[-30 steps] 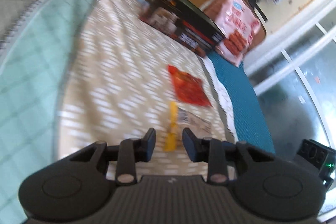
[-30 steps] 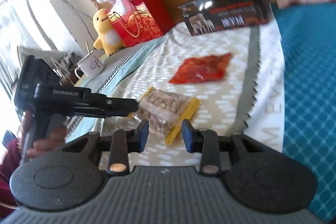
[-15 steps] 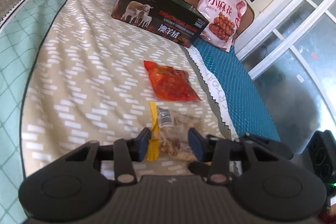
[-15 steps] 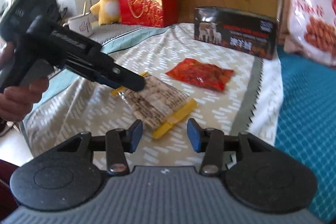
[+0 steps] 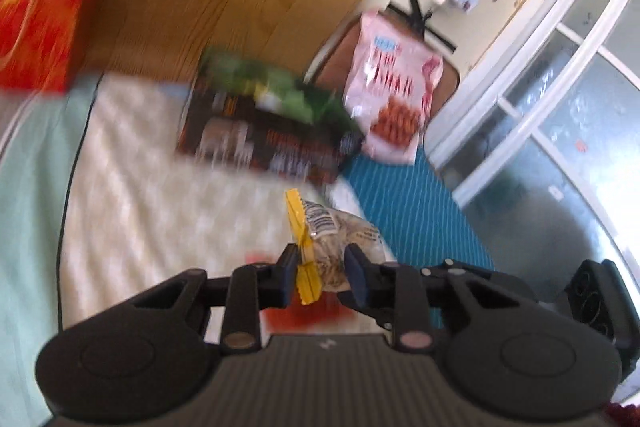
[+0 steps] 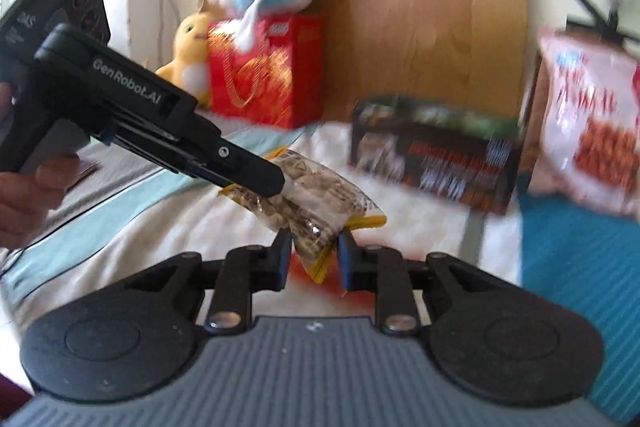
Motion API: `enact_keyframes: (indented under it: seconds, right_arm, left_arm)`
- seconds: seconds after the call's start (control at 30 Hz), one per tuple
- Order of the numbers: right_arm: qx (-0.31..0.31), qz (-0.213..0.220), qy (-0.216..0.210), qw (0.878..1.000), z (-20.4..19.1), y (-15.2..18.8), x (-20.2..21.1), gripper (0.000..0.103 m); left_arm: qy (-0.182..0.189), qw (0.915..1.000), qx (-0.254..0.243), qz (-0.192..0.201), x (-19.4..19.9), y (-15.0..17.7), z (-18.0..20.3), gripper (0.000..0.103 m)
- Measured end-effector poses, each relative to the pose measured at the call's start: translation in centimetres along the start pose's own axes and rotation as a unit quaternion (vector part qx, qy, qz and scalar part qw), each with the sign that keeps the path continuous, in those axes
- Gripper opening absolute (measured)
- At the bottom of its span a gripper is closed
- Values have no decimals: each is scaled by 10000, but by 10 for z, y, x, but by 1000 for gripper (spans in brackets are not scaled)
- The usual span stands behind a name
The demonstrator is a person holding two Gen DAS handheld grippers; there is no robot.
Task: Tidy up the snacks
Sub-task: 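Carry the nut bag into the black tin and open the left gripper, then grasp the red snack packet with the right gripper and lift it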
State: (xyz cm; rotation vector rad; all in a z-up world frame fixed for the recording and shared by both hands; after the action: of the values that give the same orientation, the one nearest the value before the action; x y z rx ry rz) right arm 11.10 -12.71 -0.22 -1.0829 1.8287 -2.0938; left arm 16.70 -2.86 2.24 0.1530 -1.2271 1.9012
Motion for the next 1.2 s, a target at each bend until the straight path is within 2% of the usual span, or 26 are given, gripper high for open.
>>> enact_keyframes:
  seconds: [0.1, 0.27, 0.33, 0.37, 0.4, 0.47, 0.5, 0.63, 0.7, 0.77, 0.87, 0.97, 1.07, 1.2]
  right_arm:
    - [40, 229, 140, 9996, 29, -31, -21, 27]
    - [34, 349, 343, 9988, 79, -74, -73, 27]
    - [125, 297, 500, 9982, 96, -80, -95, 28]
    - [144, 209, 566, 9981, 104, -80, -106, 30]
    - [127, 93, 627, 9979, 112, -79, -116, 33]
    - [-52, 63, 853, 9963, 127, -75, -124, 35]
    - [-198, 59, 939, 9954, 134, -72, -120, 35]
    - [-702, 310, 787, 9939, 137, -55, -78, 39]
    - [-1025, 250, 613, 9925, 132, -40, -57, 39]
    - [-1479, 11, 349, 9884, 124, -19, -45, 39]
    - [-2377, -427, -30, 9704, 115, 18, -32, 39]
    - [-3219, -622, -333, 9442, 106, 44, -21, 39]
    - [-3628, -562, -571, 9284, 88, 54, -13, 38]
    - [-3841, -610, -761, 9181, 62, 54, -10, 38]
  left_arm:
    - [-64, 9994, -230, 246, -20, -44, 0, 25]
    - [-342, 9980, -261, 474, -65, -103, -20, 26]
    - [-564, 9971, -248, 438, -89, -116, -32, 29]
    - [-808, 9956, -240, 400, -102, -118, -41, 34]
    - [-1019, 9939, -236, 341, -111, -118, -49, 35]
    - [-1213, 9918, -247, 306, -116, -111, -58, 35]
    - [-1125, 9927, -234, 368, -113, -108, -58, 35]
    - [-842, 9939, -244, 666, -72, -89, -53, 37]
    - [-700, 9957, -136, 589, -53, -67, -51, 37]
    - [-561, 9978, 42, 350, -43, -39, -49, 37]
    - [-258, 9981, 495, -268, -42, 15, -44, 37]
    - [-196, 9963, 553, -623, -45, 56, -35, 34]
    - [-392, 9977, 370, -410, -36, 69, -26, 32]
    - [-309, 9954, 818, -383, -26, 76, -34, 32]
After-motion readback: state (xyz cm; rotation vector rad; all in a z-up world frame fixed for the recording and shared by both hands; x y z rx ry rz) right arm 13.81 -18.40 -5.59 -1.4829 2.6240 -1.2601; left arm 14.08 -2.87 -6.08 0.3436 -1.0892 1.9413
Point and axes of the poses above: each gripper's, at about its wrist camera, not at the fingertips, and x roughly against the way its jaws point, z to its right, y to its underside, the point moved 10 cm from there along -x, roughly the way its jaws point, and after that the axes turned 3 degrees about z, right-handed, at the moved point
